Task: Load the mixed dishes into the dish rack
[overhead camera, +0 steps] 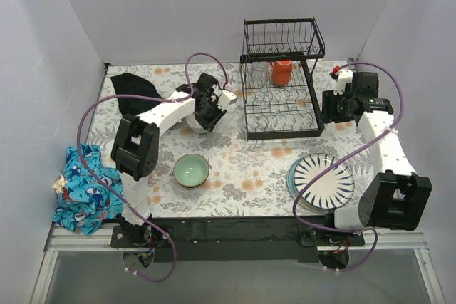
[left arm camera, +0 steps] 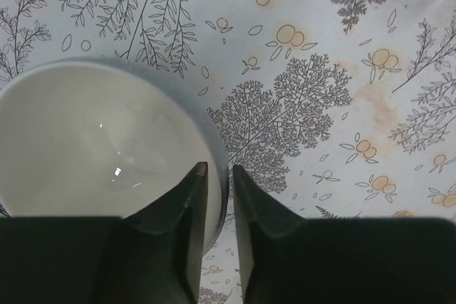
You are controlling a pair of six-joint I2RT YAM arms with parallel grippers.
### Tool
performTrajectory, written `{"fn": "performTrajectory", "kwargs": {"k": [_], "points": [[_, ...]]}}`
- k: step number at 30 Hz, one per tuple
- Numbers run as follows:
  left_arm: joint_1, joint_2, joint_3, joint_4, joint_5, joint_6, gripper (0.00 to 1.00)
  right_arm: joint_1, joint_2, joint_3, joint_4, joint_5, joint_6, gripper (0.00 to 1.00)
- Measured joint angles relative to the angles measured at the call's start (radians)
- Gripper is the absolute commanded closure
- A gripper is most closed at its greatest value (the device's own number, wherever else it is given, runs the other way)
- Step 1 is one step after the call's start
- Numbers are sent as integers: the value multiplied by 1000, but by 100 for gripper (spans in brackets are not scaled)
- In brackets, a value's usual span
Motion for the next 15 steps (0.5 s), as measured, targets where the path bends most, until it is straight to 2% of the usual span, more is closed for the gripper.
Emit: {"fn": "performTrajectory", "kwargs": {"k": [6,10,15], "points": [[-1,2,16,-2,-6,0,52,0,-24,-29,0,0,4,44],[-1,0,73,-24,20,-9,50,0,-34,-39,0,1,5,44],[1,-20,168,-77,-6,-6,53,0,-49,-42,1,4,6,43]]}}
